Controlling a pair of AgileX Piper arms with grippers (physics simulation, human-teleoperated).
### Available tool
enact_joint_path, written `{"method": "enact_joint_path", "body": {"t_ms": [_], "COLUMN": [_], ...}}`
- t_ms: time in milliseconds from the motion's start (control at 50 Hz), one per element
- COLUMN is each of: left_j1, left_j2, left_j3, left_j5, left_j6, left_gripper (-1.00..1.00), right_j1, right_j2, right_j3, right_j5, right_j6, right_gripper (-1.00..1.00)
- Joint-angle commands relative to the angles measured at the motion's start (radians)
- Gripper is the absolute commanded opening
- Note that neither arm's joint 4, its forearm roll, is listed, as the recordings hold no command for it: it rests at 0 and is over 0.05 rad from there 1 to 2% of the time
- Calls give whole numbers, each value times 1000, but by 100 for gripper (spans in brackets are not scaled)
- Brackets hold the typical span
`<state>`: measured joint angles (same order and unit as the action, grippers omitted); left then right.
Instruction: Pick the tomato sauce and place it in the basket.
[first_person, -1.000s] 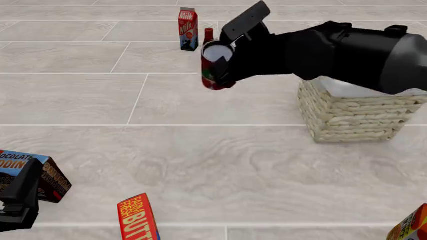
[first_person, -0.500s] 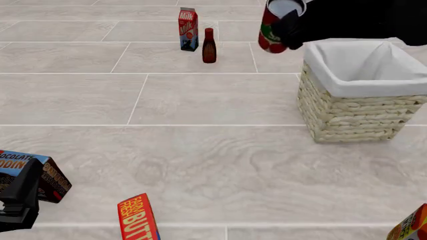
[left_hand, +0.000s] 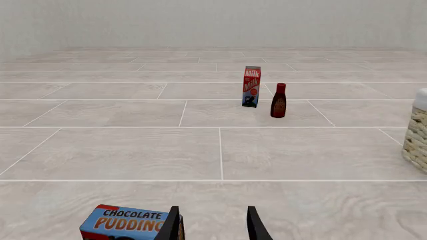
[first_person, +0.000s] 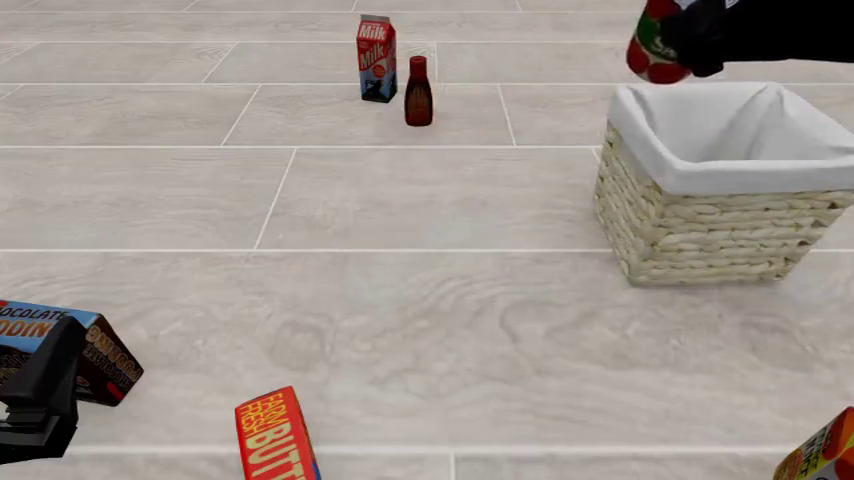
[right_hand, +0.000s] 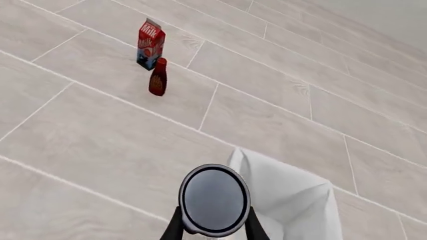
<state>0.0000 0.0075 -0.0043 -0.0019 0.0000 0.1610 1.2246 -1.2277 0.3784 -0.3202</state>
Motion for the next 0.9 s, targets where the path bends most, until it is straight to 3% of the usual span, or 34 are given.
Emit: {"method": "enact_joint_path", "body": {"t_ms": [20,60,420,900], "left_j1": [0,0,0,0], "left_j2": [0,0,0,0], "left_j3": [0,0,0,0], "left_j5": [0,0,0,0], "left_j6": [0,0,0,0], "left_gripper": [100,100,100,100], "right_j1": [-95,-141,-267,-292], "right_j2": [-33,-41,10,94], "right_j3": [37,54,52,8], "right_j5": [-21,-48,-77,-86], "right_j6": [20,-4,16,53], "right_gripper": [-100,-100,-100,-100]}}
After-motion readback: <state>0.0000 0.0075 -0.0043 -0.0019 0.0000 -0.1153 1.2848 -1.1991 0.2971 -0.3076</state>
